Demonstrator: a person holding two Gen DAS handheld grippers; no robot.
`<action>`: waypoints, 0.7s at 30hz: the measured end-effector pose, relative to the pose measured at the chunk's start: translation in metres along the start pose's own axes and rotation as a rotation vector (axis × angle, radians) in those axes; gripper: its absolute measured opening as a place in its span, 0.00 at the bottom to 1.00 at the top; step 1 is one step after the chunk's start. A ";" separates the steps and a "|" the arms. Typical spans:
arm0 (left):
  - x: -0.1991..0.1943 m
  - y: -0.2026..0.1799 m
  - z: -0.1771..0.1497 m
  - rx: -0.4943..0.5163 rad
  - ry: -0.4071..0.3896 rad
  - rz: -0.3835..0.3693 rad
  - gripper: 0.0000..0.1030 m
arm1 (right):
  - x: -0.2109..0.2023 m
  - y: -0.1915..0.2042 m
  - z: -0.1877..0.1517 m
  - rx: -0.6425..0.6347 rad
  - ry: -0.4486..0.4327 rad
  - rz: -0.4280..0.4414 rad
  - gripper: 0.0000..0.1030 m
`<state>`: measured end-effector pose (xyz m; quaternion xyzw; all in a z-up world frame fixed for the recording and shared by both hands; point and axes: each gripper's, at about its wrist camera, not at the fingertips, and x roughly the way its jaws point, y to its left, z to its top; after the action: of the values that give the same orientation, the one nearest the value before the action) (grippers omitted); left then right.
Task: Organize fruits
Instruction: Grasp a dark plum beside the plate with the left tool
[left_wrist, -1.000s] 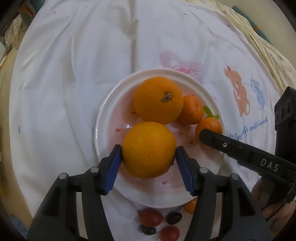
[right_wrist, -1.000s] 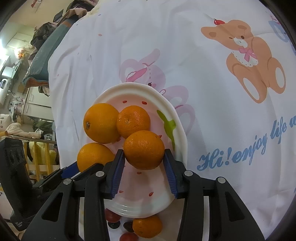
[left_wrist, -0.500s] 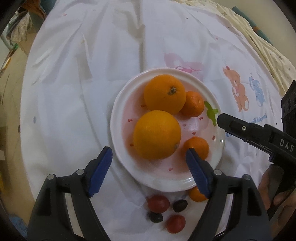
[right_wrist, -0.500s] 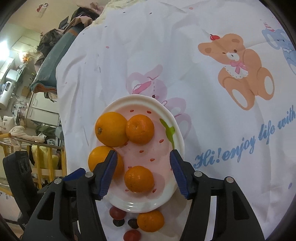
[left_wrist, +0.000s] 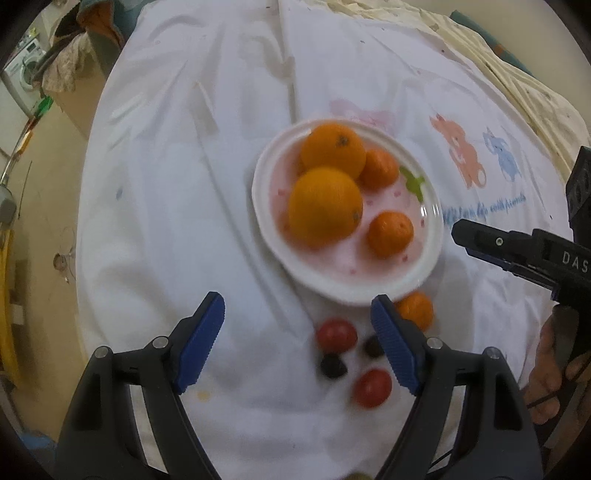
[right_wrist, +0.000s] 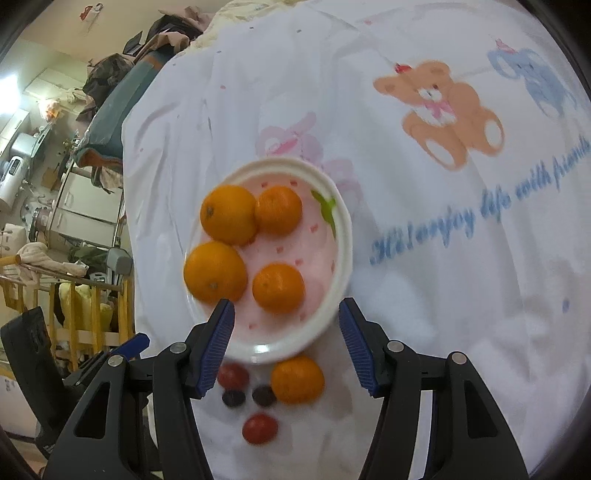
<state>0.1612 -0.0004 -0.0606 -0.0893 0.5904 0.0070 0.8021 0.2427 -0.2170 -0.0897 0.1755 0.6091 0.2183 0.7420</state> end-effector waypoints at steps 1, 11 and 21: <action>-0.001 0.000 -0.005 0.002 0.003 -0.006 0.76 | -0.001 -0.002 -0.005 0.002 0.001 -0.004 0.60; 0.004 -0.017 -0.047 0.089 -0.010 -0.016 0.65 | -0.021 -0.014 -0.054 0.069 0.001 0.000 0.60; 0.039 -0.033 -0.055 0.129 0.063 -0.031 0.31 | -0.033 -0.023 -0.063 0.130 -0.030 0.013 0.60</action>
<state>0.1249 -0.0452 -0.1084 -0.0469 0.6133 -0.0463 0.7871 0.1785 -0.2539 -0.0869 0.2308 0.6096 0.1803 0.7366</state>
